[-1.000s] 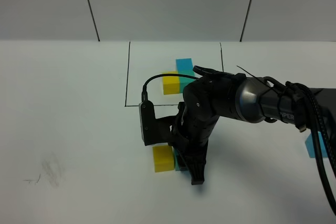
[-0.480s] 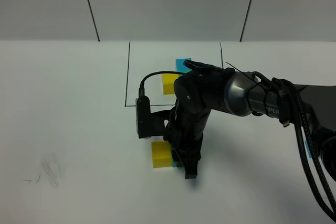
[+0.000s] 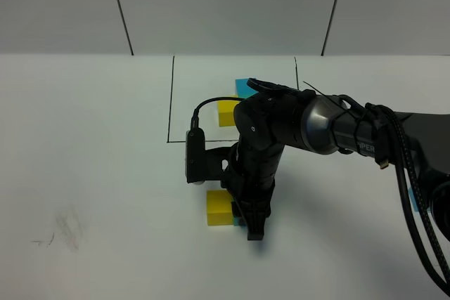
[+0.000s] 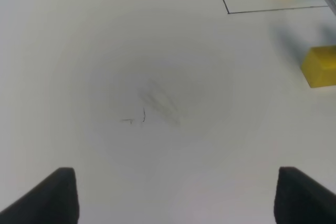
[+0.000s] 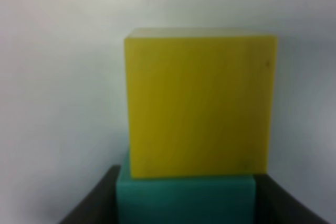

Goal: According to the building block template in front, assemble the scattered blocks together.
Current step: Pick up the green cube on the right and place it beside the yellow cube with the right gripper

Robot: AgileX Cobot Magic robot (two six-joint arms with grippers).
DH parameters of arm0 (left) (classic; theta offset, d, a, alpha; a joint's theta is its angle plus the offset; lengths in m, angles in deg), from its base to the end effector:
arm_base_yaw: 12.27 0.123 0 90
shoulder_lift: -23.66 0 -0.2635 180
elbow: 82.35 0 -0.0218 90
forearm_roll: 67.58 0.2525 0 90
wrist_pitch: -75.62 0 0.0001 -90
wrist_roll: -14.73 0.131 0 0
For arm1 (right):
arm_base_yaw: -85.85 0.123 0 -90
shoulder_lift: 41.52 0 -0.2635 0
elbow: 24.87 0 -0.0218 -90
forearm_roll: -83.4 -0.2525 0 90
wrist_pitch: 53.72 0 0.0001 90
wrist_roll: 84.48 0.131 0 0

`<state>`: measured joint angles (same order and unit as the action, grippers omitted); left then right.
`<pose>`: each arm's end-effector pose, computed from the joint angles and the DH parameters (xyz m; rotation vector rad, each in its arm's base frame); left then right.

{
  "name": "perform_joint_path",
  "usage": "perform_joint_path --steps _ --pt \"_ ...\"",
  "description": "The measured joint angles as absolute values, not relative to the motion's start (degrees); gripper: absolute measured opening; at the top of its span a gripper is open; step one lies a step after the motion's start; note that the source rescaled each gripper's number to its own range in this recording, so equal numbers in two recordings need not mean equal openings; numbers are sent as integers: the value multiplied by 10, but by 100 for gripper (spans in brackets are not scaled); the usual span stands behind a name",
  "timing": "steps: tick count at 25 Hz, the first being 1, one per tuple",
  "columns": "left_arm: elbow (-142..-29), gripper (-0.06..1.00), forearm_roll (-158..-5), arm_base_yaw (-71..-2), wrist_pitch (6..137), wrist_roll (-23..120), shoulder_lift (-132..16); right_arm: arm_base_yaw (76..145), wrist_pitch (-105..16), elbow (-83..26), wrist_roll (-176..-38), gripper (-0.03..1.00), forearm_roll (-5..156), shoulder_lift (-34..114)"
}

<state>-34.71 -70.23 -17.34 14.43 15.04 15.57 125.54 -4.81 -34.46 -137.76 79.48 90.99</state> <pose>0.0515 -0.0099 0.2610 0.0984 2.0391 -0.1073 0.3193 0.2737 0.0688 -2.1276 2.1052 0.0561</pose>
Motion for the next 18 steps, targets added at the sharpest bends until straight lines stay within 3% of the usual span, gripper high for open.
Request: perform_joint_path --steps 5,12,18 --pt "-347 75 -702 -173 144 150 156 1255 -48 -345 -1377 30 792 910" --pt "-347 75 -702 -173 144 150 156 1255 -51 -345 -1361 68 791 910" --pt "-347 75 -702 -173 144 147 156 1254 -48 -345 -1325 76 797 905"
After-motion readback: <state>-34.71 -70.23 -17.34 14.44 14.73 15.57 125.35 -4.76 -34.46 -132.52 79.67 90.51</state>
